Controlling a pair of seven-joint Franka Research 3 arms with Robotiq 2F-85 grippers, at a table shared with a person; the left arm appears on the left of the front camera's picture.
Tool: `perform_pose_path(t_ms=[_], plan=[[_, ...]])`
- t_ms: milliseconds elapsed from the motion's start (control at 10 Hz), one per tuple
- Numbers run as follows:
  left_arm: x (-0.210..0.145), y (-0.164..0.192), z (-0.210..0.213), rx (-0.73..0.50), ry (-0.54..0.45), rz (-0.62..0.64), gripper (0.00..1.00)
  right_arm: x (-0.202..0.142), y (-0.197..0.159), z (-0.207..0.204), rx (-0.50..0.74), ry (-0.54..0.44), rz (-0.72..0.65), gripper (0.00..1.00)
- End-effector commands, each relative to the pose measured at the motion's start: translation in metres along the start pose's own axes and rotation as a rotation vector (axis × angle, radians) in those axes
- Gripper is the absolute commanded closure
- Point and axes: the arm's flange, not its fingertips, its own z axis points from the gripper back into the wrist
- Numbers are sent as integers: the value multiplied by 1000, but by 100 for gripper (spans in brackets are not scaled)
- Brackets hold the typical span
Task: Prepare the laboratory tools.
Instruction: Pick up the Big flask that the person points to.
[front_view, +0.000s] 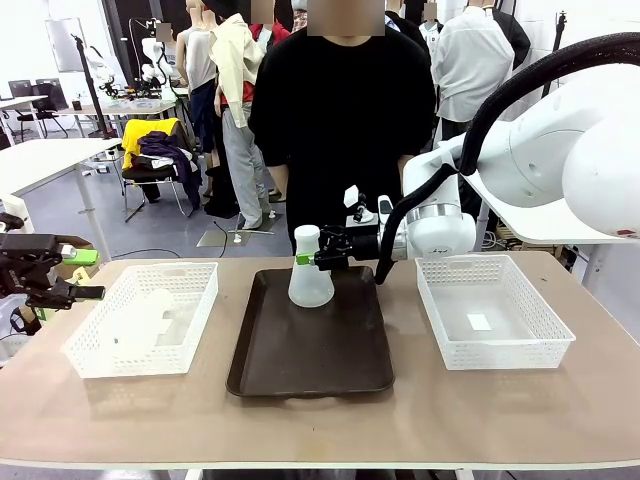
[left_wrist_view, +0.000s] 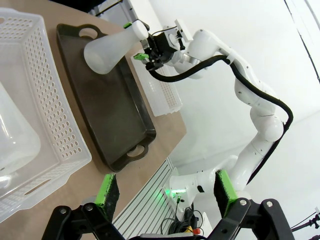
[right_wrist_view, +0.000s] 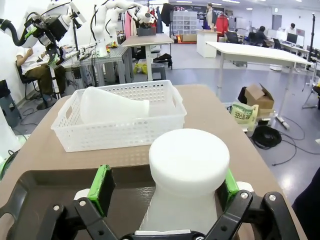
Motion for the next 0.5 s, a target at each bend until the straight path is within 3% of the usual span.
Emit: perform_pose_path(t_ms=[0,200,400], plan=[[0,-1,0,-17,-11,3,0,0,-1,-2,4,-8,16,0],[0,-1,0,-17,-11,3,0,0,0,0,0,0,0,0],[0,-1,0,-17,-11,3,0,12,-4,5,-11,79,14,0]])
